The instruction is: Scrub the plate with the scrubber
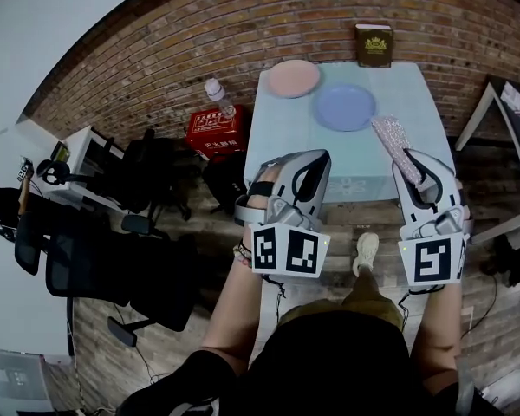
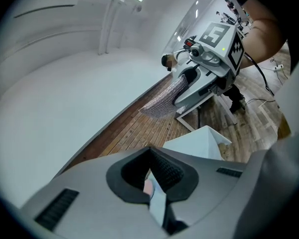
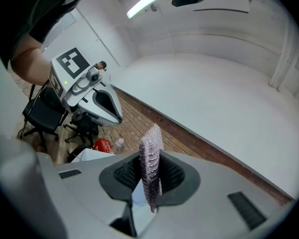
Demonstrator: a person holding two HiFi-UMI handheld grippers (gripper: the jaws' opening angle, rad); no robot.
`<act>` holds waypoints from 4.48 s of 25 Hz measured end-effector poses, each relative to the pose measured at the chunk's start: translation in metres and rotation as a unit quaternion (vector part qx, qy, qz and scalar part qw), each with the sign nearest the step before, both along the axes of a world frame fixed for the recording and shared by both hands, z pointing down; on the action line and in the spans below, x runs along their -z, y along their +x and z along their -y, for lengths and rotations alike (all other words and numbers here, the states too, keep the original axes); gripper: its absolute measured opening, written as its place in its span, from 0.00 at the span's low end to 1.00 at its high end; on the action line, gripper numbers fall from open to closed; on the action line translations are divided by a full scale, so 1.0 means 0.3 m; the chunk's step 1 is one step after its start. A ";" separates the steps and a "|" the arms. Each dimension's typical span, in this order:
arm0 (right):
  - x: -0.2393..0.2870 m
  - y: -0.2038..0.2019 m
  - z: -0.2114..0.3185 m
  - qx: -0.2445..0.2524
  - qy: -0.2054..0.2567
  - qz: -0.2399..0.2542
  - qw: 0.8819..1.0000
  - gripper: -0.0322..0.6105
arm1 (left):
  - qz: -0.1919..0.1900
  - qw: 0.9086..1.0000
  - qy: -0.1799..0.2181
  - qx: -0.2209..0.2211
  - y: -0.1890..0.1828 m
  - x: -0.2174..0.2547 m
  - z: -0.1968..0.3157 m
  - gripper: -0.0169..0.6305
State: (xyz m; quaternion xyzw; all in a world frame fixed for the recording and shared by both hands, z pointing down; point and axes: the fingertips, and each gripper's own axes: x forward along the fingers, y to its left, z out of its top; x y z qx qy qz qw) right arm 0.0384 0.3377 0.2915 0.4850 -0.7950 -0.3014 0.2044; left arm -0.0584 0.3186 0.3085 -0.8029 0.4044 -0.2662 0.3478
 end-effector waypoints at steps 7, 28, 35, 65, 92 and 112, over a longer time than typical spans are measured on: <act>0.019 0.085 0.298 0.015 0.003 0.010 1.000 0.19 | 0.002 1.000 -0.004 0.014 0.081 0.012 0.294 0.06; -0.075 0.230 1.347 0.092 -0.043 -0.006 0.995 0.19 | -0.001 0.994 -0.068 0.084 0.221 -0.119 1.288 0.06; -0.104 0.154 1.449 0.100 -0.056 -0.006 0.993 0.19 | -0.009 0.993 -0.088 0.085 0.156 -0.136 1.376 0.06; -0.242 -0.017 1.563 0.026 -0.112 -0.032 0.993 0.19 | -0.099 0.960 -0.259 0.030 -0.007 -0.392 1.546 0.06; -0.355 0.025 1.618 0.032 -0.149 -0.038 0.988 0.19 | -0.415 0.632 -0.612 0.233 -0.152 -1.159 1.534 0.21; -0.358 0.088 1.653 0.014 -0.153 -0.036 0.987 0.19 | -0.455 0.551 -0.646 0.267 -0.060 -1.303 1.581 0.09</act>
